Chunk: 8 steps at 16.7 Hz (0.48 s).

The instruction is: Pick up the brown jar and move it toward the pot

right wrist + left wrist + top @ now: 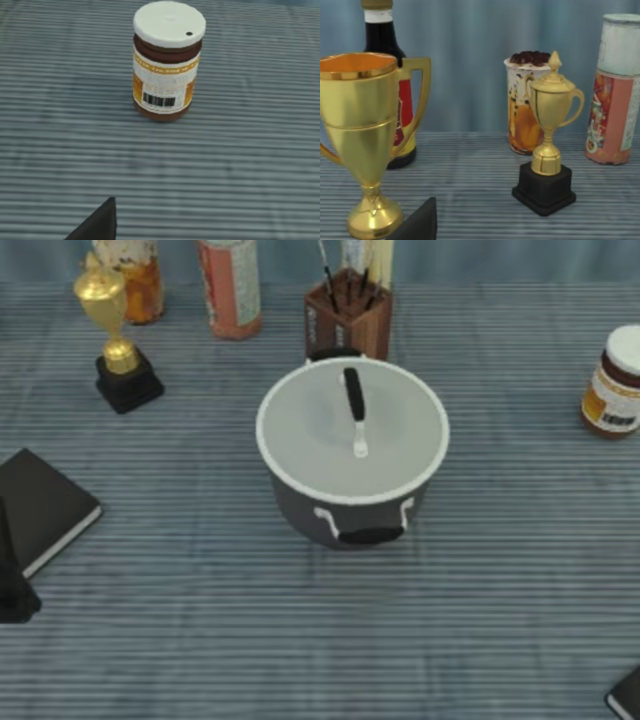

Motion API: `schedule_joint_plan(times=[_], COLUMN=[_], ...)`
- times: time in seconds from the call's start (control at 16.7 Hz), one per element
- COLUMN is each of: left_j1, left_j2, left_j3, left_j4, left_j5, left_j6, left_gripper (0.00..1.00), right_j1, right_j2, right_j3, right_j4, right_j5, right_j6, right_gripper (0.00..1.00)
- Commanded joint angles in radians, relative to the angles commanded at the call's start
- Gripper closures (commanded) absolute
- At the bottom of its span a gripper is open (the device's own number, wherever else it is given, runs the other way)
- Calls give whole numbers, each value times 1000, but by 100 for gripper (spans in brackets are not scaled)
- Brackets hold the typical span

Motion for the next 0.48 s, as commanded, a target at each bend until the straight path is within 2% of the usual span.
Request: schedule_joint_plan(times=[0.48], left_j1=[0], left_j2=[0], left_j3=[0], left_j4=[0], left_j5=[0], left_j6=[0], left_gripper=[0], right_j1=[-33], right_j2=[703], right_j3=[820], right_j4=[-420], right_j5=[1], right_j6=[-147], right_gripper=[0])
